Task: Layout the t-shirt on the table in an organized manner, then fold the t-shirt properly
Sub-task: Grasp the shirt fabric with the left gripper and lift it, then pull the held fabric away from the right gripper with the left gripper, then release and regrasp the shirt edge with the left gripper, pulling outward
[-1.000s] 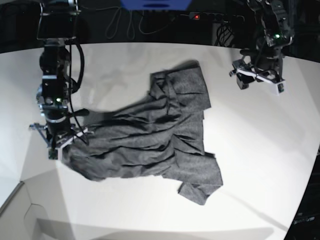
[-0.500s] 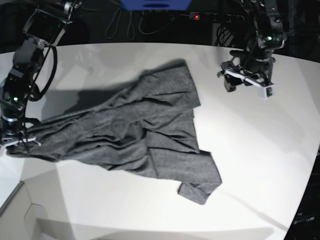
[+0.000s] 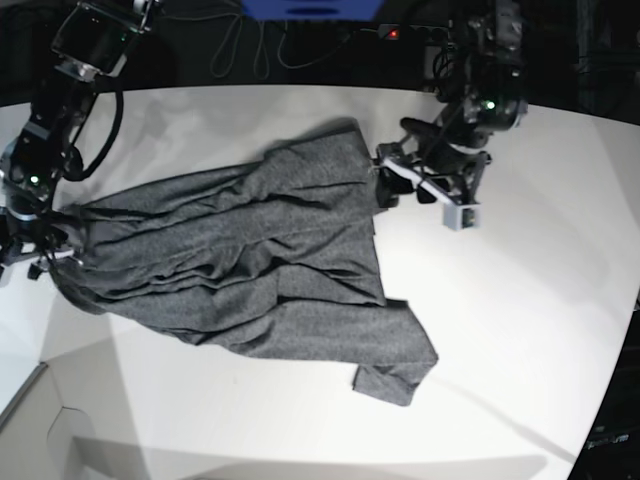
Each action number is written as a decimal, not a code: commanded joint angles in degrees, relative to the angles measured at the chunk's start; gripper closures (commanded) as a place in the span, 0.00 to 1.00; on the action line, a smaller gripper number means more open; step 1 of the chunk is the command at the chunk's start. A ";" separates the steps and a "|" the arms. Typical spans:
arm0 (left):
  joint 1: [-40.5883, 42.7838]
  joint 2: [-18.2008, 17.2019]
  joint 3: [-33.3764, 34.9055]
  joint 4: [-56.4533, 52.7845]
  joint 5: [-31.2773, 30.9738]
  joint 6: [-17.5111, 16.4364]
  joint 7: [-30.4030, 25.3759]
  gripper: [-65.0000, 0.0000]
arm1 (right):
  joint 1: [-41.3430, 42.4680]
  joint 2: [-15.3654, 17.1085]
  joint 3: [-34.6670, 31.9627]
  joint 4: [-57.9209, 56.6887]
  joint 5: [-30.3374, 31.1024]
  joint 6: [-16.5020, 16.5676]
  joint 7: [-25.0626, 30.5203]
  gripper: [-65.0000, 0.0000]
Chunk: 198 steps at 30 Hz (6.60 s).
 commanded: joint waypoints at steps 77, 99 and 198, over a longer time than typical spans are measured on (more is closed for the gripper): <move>0.30 -8.09 32.04 9.17 46.42 -0.30 -0.59 0.73 | -20.09 -7.51 -18.97 13.21 -0.14 0.19 2.10 0.48; -11.57 -4.48 -11.48 -13.16 -12.31 -0.38 -0.07 0.37 | -18.86 -7.51 -19.06 12.95 -0.14 0.19 2.10 0.48; -14.64 -8.97 -21.50 -24.68 -15.65 -0.30 -5.34 0.55 | -19.47 -7.51 -19.06 12.77 -0.23 0.19 1.93 0.48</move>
